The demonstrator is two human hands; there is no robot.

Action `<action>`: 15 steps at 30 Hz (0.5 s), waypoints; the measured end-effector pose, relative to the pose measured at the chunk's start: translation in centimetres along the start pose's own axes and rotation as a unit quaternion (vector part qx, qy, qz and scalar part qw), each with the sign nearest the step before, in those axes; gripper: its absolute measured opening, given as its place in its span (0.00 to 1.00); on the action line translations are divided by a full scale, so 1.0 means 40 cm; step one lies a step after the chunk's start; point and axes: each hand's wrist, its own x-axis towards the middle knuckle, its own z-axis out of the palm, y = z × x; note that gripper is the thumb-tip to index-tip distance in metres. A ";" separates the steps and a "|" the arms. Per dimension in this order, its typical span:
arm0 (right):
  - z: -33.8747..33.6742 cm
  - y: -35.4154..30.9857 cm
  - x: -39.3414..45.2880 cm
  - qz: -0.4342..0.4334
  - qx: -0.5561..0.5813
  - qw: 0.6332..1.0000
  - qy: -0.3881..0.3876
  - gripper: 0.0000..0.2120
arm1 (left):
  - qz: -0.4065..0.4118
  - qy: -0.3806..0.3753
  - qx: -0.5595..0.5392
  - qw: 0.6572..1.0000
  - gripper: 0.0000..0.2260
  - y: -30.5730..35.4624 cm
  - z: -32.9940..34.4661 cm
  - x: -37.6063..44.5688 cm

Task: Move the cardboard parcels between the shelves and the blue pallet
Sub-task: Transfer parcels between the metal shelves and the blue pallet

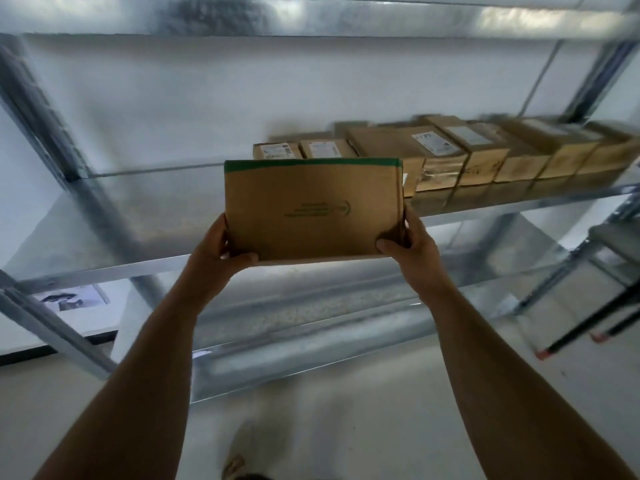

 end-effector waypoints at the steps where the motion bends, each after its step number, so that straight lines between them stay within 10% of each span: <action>1: -0.035 0.009 -0.014 0.000 0.007 1.000 0.016 0.29 | 0.012 -0.009 0.019 1.000 0.30 0.011 0.033 0.002; 15: -0.490 0.122 -0.196 0.064 0.051 0.973 0.214 0.33 | 0.033 -0.175 -0.043 0.983 0.38 0.167 0.516 0.149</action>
